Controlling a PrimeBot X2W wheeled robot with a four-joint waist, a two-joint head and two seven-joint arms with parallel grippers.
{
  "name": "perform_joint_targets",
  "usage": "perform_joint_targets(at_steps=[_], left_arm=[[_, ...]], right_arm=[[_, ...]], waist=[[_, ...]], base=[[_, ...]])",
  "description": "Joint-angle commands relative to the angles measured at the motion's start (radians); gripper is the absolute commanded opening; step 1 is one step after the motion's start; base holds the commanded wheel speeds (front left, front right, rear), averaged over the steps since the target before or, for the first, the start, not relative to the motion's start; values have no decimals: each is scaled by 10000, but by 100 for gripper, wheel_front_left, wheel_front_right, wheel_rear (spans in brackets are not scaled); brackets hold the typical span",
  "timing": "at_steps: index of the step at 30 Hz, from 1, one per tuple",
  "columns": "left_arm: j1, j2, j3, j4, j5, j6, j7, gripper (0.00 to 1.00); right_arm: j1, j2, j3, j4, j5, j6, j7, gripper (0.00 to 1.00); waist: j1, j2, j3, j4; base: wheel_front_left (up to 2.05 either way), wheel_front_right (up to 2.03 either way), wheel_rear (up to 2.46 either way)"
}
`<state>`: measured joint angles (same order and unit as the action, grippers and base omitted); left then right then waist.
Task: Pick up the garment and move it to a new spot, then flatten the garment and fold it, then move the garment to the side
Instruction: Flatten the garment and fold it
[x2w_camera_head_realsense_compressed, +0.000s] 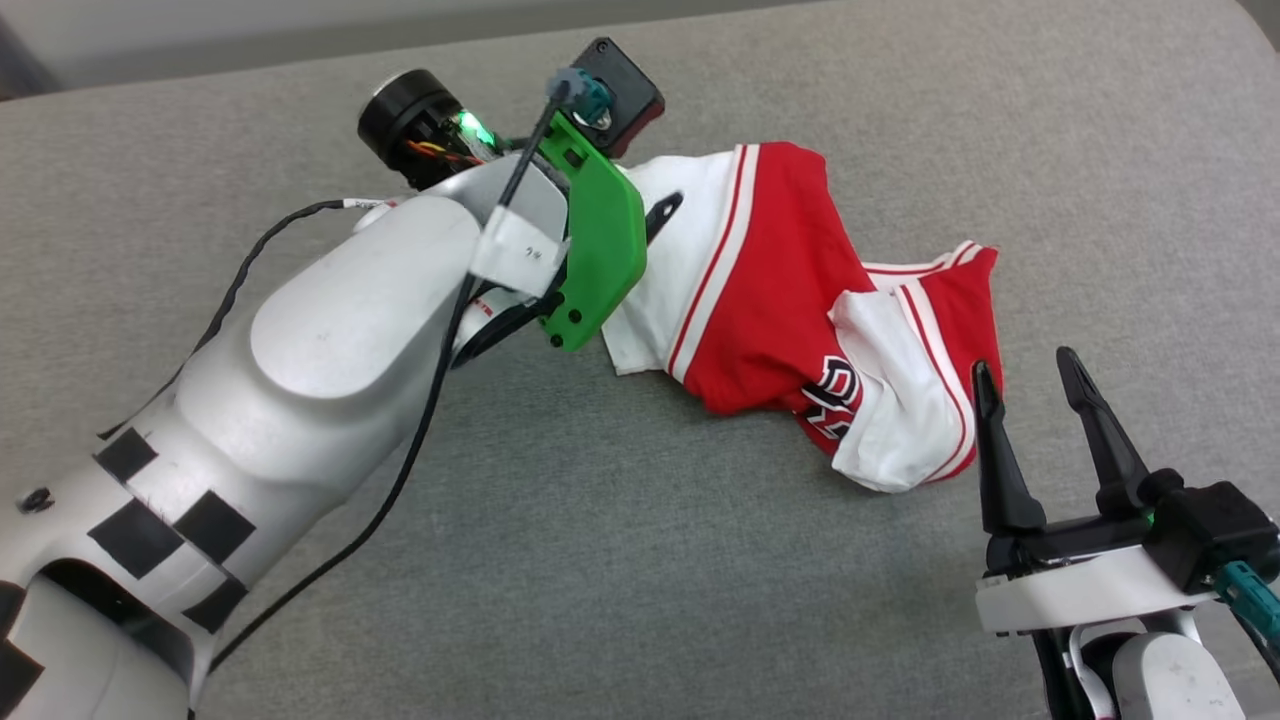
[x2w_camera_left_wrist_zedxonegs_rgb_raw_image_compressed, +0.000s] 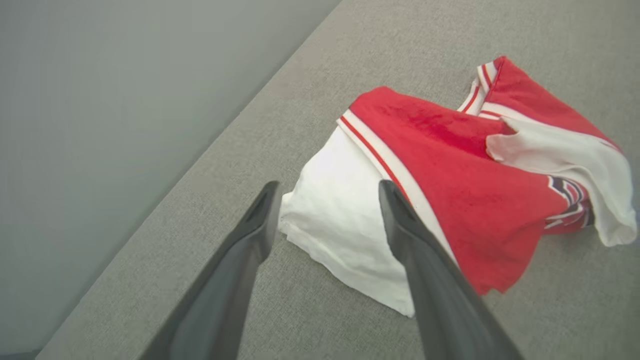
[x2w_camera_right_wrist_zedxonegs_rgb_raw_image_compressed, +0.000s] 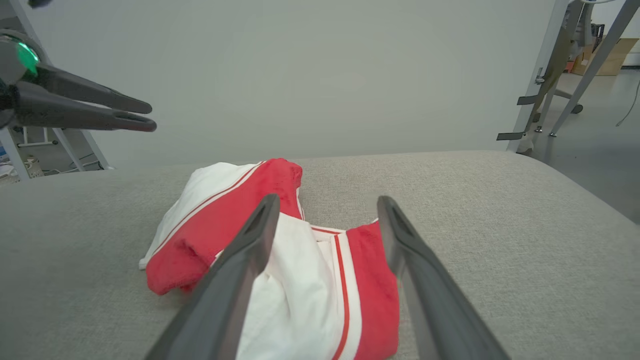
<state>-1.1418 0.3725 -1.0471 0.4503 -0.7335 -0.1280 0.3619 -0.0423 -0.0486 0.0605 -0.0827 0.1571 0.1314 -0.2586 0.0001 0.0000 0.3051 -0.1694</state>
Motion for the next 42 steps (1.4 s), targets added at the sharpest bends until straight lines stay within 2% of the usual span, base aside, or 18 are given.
perform_joint_targets(at_steps=[1, 6, 9, 16, 24, 25, 26, 27, 32, 36, 42], left_arm=[[-324, 141, -352, 44, -332, -26, 335, 100], [-893, 494, -1791, 109, -1127, -26, 1311, 100], [-965, 622, -2185, 182, -1340, -26, 1903, 100], [-519, 675, -2326, 78, -965, -26, 2781, 100], [390, 954, -2330, -796, -257, -26, 4449, 99], [470, 1024, -2330, -914, -240, -26, 4624, 64], [527, 1077, -2330, -1001, -236, -26, 4729, 16], [587, 1139, -2330, -1090, -258, -26, 4842, 0], [459, 1246, -2331, -1212, -488, -26, 4470, 0], [153, 1199, -2331, -1283, -530, -27, 3519, 0], [365, 1564, -2331, -1694, -503, -27, 1645, 0]], right_arm=[[-226, -16, -13, -52, 84, -7, -32, 100], [-463, -16, -8, -87, 218, -7, -32, 100], [-615, -16, 8, -112, 293, -7, -32, 100], [-957, -16, 72, -155, 438, -7, -32, 100], [-1182, -16, 64, -150, 502, -7, -32, 100], [-1199, -16, 57, -147, 507, -7, -32, 100], [-1211, -16, 52, -143, 511, -7, -32, 100], [-1225, -16, 46, -136, 518, -7, -32, 100], [-1285, -16, -25, -94, 528, -7, -32, 100], [-1173, -16, -55, -40, 458, -7, -32, 100], [-756, -16, -183, 75, 339, -7, -32, 100]], waist=[[-1, 0, 433, -387], [-1, 0, 883, -621], [-1, 0, 1138, -706], [-1, 0, 1661, -830], [-1, 0, 1936, -894], [-1, 0, 1955, -896], [-1, 0, 1969, -897], [-1, 0, 1981, -899], [-1, 0, 1931, -792], [-1, 0, 1576, -564], [-1, 0, 664, -89]], base=[[0, 0, 0], [0, 0, 0], [0, 0, 0], [0, 0, 0], [0, 0, 0], [0, 0, 0], [0, 0, 0], [0, 0, 0], [0, 0, 0], [0, 0, 0], [0, 0, 0]])
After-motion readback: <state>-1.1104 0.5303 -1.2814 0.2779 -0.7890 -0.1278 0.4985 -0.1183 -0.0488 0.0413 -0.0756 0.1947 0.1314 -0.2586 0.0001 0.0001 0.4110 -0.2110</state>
